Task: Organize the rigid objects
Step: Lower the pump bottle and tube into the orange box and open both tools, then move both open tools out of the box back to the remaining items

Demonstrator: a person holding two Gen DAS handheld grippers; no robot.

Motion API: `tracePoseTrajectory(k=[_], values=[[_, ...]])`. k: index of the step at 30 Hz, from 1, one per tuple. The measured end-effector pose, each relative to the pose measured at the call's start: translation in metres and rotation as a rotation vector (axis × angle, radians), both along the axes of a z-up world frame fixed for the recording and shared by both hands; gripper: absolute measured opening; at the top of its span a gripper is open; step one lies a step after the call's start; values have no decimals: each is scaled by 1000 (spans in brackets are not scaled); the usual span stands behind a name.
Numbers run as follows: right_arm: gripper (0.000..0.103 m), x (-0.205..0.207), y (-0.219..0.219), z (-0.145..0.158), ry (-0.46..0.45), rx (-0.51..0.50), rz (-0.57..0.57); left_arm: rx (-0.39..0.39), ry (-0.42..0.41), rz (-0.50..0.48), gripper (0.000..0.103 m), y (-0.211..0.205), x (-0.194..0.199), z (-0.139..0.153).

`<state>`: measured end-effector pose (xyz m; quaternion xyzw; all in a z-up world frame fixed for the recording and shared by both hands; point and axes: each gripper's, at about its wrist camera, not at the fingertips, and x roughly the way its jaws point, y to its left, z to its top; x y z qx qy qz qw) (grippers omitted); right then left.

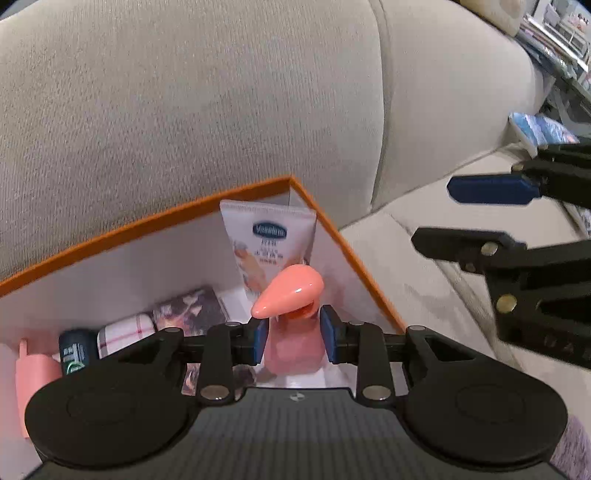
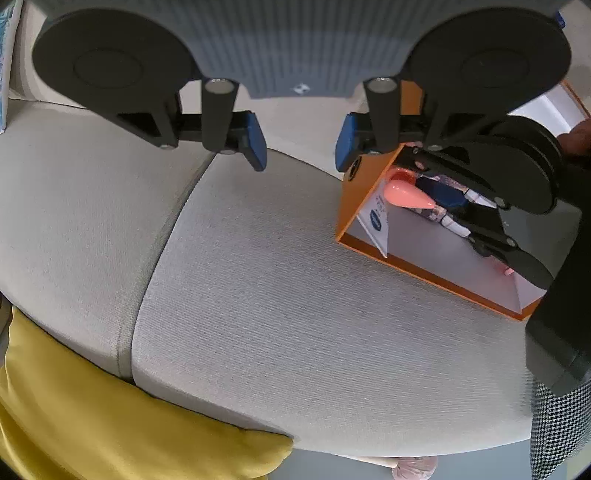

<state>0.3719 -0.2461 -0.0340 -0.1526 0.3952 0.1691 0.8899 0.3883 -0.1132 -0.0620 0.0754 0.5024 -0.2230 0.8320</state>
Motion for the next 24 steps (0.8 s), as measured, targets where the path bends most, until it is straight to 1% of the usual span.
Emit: tracePoseTrajectory(k=[5,10,11,13,14,15,19,24], values=[[44,-4,1,0,11,9,-1,7,31,3,35,12,0,-6],[45,-9,3,2,10,14,8,40,95,-47,35,16,-11,-10],[45,-9,3,1,14,14,11,45,102,-56,33,9,-13,-15],[45,-9,4,-1,25,14,13,53,113,-58,27,8,-11,-18],[45,-8,4,-2,34,15,13,54,120,-53,26,8,-9,-21],[45,-8,5,-3,42,14,12,53,123,-52,24,6,-7,-24],[45,-8,6,-8,50,7,18,62,118,-59,23,1,-1,-29],[45,-5,5,-13,64,10,10,48,110,-53,23,0,5,-29]])
